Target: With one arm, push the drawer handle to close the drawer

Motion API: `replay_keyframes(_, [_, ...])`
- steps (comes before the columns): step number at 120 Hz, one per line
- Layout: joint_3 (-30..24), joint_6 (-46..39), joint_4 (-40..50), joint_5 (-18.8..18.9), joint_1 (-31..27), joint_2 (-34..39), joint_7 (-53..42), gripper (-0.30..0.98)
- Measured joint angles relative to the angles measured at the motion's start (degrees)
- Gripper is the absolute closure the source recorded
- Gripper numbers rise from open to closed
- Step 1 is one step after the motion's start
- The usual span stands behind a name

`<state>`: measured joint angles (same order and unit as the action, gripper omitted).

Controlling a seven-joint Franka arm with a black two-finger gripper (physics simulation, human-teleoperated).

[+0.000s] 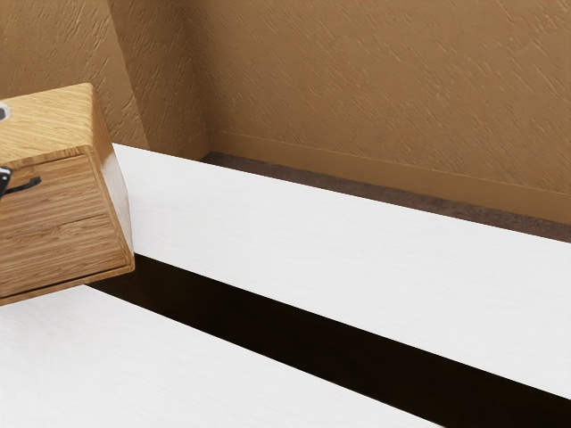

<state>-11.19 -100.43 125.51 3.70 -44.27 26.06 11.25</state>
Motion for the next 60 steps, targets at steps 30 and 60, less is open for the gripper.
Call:
replay_keyframes(30, [6.1,9.8,1.1,-2.7,9.3,11.5,0.8,0.21])
replay_keyframes(60, [9.2,17.9,-5.9,-3.6,16.4,10.7,1.2,0.08])
